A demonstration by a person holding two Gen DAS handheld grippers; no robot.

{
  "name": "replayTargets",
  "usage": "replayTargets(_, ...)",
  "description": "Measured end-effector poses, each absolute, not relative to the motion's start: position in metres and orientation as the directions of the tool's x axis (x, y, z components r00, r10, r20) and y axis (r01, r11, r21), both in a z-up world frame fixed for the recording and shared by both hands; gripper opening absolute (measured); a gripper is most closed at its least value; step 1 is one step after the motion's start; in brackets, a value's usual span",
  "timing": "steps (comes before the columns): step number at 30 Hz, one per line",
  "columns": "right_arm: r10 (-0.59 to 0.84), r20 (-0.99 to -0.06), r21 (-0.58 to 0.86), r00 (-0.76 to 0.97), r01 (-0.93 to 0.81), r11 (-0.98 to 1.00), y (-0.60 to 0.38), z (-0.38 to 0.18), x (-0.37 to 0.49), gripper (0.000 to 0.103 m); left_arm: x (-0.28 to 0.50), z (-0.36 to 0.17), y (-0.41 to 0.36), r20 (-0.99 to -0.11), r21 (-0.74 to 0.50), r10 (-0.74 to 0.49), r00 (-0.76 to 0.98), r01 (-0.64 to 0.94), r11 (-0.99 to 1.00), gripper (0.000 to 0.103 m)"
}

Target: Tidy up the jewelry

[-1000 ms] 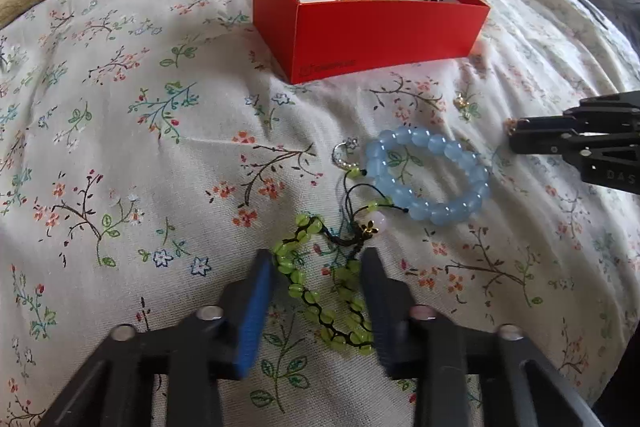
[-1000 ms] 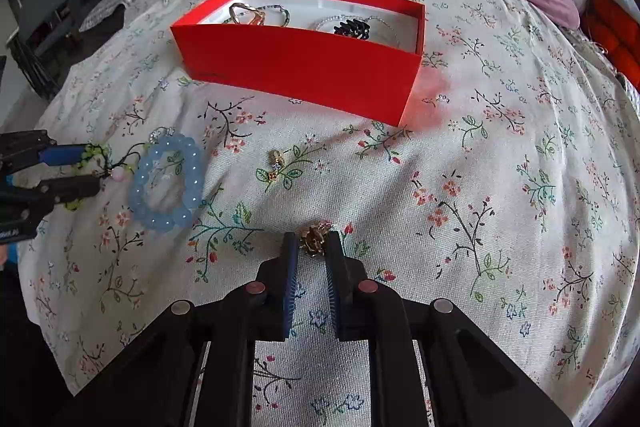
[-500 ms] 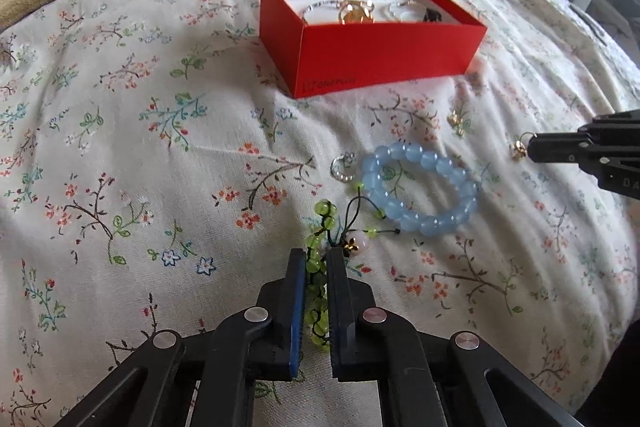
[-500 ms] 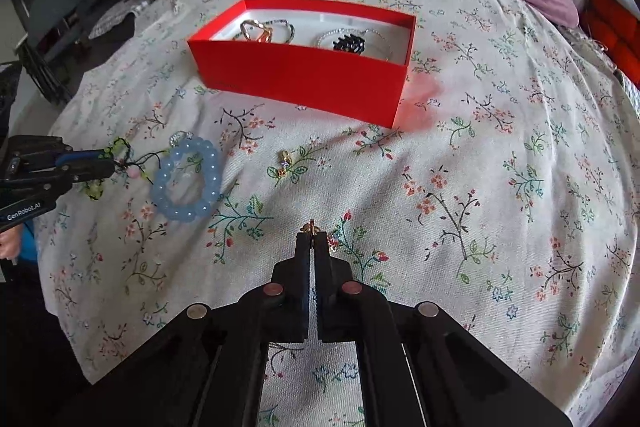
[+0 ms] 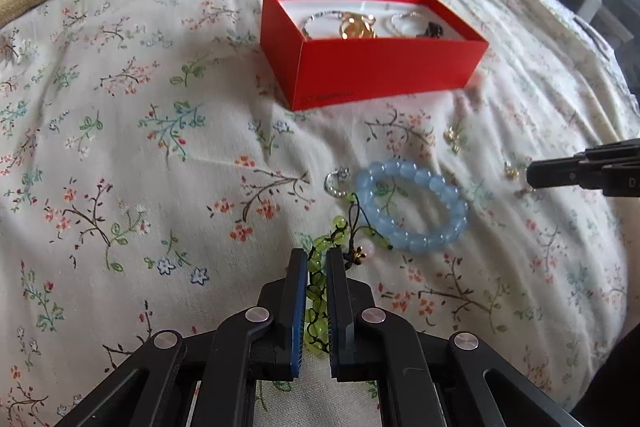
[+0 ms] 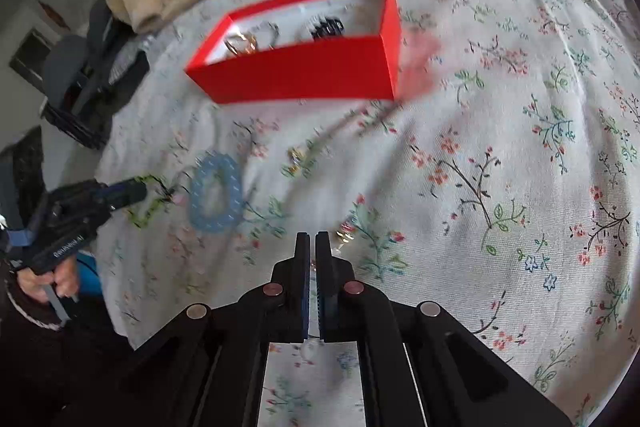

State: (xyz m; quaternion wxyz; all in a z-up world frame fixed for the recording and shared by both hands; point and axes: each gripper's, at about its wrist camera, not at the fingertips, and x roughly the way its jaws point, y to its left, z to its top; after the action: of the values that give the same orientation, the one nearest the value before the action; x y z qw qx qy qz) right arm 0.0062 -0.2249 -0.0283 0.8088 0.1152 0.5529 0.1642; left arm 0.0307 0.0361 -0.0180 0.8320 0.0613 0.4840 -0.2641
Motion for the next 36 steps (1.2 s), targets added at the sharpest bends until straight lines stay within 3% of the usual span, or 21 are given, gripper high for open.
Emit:
replayTargets(3,0.439,-0.853,0.415,0.281,-0.144,0.898,-0.219,-0.033,0.002,0.002,0.029,-0.019,0.037,-0.841,-0.159,-0.383,0.383,0.502,0.85,0.003)
replayTargets(6,0.367,-0.871,0.321,0.327,-0.187,0.928,-0.214,-0.023,-0.004,0.004,0.024,-0.022,0.036,-0.848,-0.181,-0.406,0.342,0.533,0.827,0.004)
replayTargets(7,0.344,-0.874,0.288,0.343,-0.205,0.935,-0.213,-0.019,-0.007,0.006,0.021,-0.023,0.036,-0.85,-0.185,-0.411,0.331,0.542,0.819,0.005)
replayTargets(8,0.319,-0.876,0.254,0.361,-0.217,0.942,-0.213,-0.015,-0.01,0.014,0.017,-0.025,0.037,-0.851,-0.181,-0.41,0.329,0.55,0.815,0.006)
replayTargets(9,0.305,-0.876,0.234,0.373,-0.223,0.946,-0.213,-0.014,-0.012,0.021,0.015,-0.026,0.037,-0.852,-0.173,-0.408,0.327,0.561,0.81,0.01)
replayTargets(11,0.282,-0.878,0.203,0.387,-0.232,0.951,-0.214,-0.016,-0.016,0.057,0.01,-0.027,0.036,-0.852,-0.155,-0.405,0.332,0.579,0.801,0.042)
replayTargets(13,0.266,-0.885,0.182,0.381,-0.242,0.953,-0.212,-0.022,-0.015,0.059,0.008,-0.026,0.037,-0.841,-0.155,-0.416,0.347,0.583,0.797,0.057)
replayTargets(15,0.248,-0.897,0.166,0.366,-0.242,0.956,-0.208,-0.031,-0.012,0.058,0.006,-0.026,0.034,-0.834,-0.138,-0.417,0.363,0.593,0.793,0.058)
replayTargets(20,0.207,-0.899,0.114,0.387,-0.25,0.961,-0.204,-0.039,-0.007,0.057,0.016,-0.038,0.025,-0.843,-0.116,-0.391,0.369,0.585,0.803,0.058)
replayTargets(22,0.185,-0.9,0.088,0.395,-0.25,0.964,-0.202,-0.041,-0.006,0.051,0.017,-0.043,0.02,-0.856,-0.093,-0.37,0.362,0.595,0.799,0.055)
replayTargets(25,0.145,-0.9,0.04,0.411,-0.252,0.967,-0.198,-0.043,-0.006,0.041,0.013,-0.046,0.017,-0.865,-0.038,-0.328,0.379,0.602,0.797,0.043)
replayTargets(30,0.121,-0.899,0.01,0.422,-0.256,0.967,-0.195,-0.045,-0.005,0.03,0.015,-0.044,0.026,-0.871,-0.078,-0.333,0.363,0.565,0.821,0.016)
replayTargets(31,0.123,-0.9,0.009,0.419,-0.264,0.965,-0.192,-0.045,-0.005,0.022,0.015,-0.044,0.028,-0.872,-0.09,-0.334,0.358,0.554,0.828,0.012)
replayTargets(32,0.133,-0.902,0.017,0.411,-0.275,0.961,-0.189,-0.046,-0.005,0.014,0.015,-0.044,0.03,-0.873,-0.1,-0.335,0.354,0.543,0.834,0.01)
replayTargets(36,0.124,-0.905,0.006,0.406,-0.28,0.96,-0.182,-0.045,-0.005,0.014,0.014,-0.043,0.031,-0.874,-0.11,-0.331,0.356,0.519,0.848,0.007)
